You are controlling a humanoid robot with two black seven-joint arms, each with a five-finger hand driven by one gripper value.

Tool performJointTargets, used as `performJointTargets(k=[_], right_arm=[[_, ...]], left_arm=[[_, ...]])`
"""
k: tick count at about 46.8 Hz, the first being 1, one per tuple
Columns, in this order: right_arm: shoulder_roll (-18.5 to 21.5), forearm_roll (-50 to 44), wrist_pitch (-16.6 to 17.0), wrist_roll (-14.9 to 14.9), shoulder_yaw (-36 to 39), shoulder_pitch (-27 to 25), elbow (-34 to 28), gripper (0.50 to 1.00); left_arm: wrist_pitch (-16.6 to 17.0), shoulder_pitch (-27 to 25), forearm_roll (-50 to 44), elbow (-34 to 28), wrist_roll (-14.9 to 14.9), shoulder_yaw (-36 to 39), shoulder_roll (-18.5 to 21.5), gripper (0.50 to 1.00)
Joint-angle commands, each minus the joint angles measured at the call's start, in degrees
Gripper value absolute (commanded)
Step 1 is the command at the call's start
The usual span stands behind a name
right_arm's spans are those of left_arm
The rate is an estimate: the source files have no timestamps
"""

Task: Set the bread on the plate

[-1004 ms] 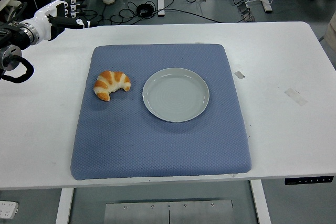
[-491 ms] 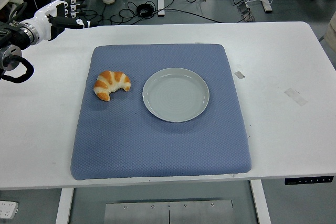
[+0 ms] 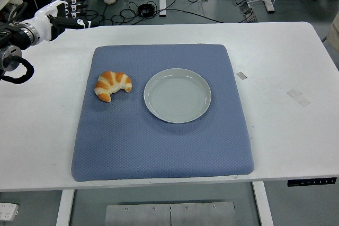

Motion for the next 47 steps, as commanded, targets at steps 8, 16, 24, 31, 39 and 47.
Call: performJointTargets(k=[8,16,24,31,39,47], right_arm=[[0.0,0.0,0.0,0.0,0.0,0.0,-0.07,1.0],[0.0,0.0,0.0,0.0,0.0,0.0,-0.07,1.0],[0.0,0.0,0.0,0.0,0.0,0.0,0.02,1.0],[0.0,0.0,0.0,0.0,0.0,0.0,0.02,1.0],[0.0,0.0,0.0,0.0,0.0,0.0,0.02,1.0],[0.0,0.0,0.0,0.0,0.0,0.0,-0.07,1.0]], left_arm=[[0.0,0.0,0.0,-0.03,0.0,0.0,0.0,0.969],[0.0,0.09,0.0,-0.03,0.0,0.0,-0.09,0.969],[0.0,0.09,0.0,-0.03,0.0,0.0,-0.09,0.969],[0.0,0.18,0.0,0.05,0.0,0.0,-0.09,0.969],[0.0,0.18,0.0,0.05,0.0,0.0,-0.09,0.969],[0.09,0.18,0.0,-0.03,0.0,0.0,-0.44,0.969]])
